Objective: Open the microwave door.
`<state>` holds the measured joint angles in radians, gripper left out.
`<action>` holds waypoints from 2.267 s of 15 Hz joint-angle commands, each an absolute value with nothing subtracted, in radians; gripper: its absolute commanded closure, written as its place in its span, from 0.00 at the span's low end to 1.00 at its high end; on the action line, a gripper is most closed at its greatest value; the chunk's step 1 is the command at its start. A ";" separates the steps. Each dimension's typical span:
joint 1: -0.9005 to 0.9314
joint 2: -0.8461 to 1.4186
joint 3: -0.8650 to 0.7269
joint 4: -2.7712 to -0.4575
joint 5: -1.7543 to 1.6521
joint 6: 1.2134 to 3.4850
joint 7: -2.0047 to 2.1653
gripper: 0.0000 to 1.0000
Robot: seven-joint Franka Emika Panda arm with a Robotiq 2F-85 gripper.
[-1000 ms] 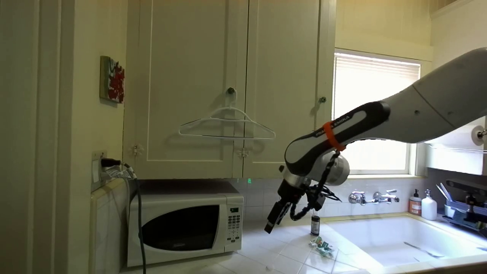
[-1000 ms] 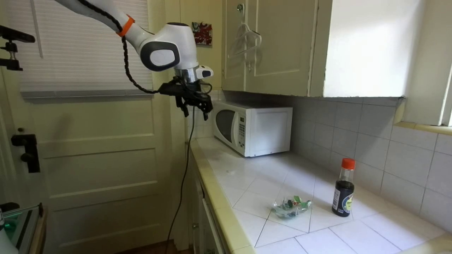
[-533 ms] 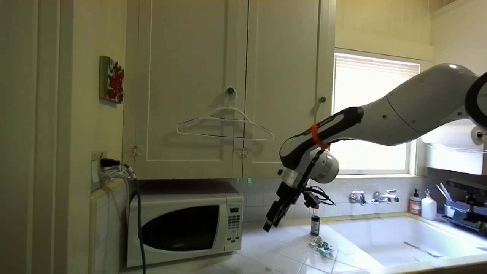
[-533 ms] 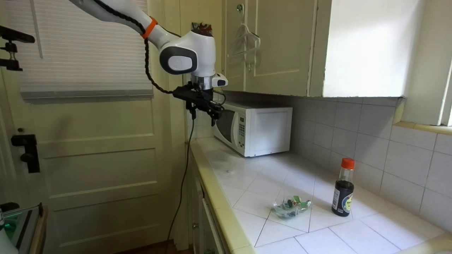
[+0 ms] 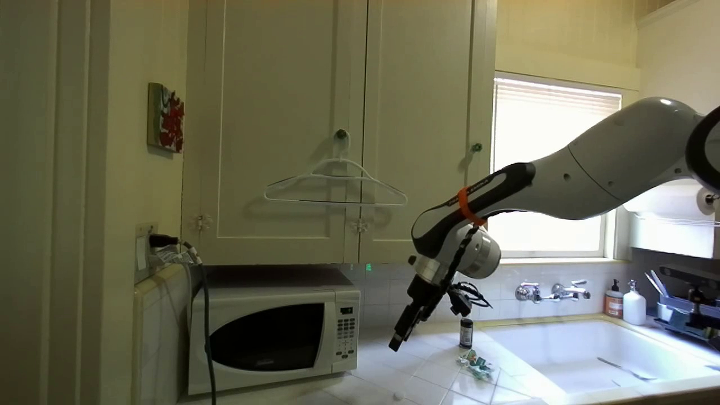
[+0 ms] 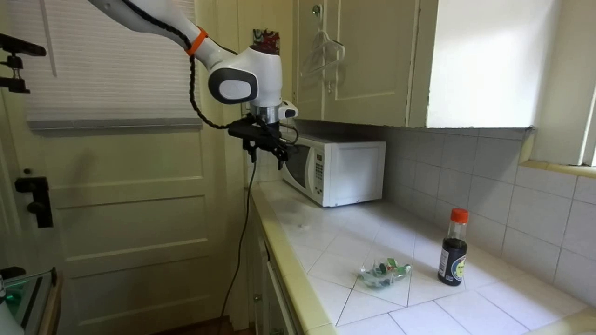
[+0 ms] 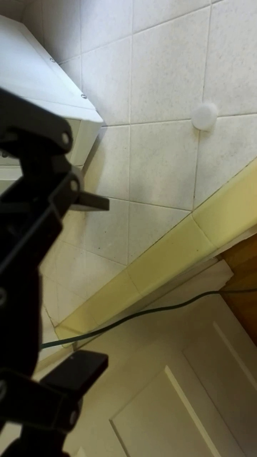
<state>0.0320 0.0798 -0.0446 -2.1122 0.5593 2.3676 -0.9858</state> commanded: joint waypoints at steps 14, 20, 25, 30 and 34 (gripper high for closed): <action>-0.230 0.445 0.149 -1.810 0.773 2.432 -1.978 0.00; -0.176 0.544 0.132 -1.746 0.739 2.276 -1.863 0.00; -0.154 0.548 0.133 -1.780 0.730 2.305 -1.790 0.00; -0.194 0.534 0.228 -1.811 0.985 2.418 -2.030 0.00; -0.185 0.514 0.216 -1.830 1.208 2.442 -2.174 0.00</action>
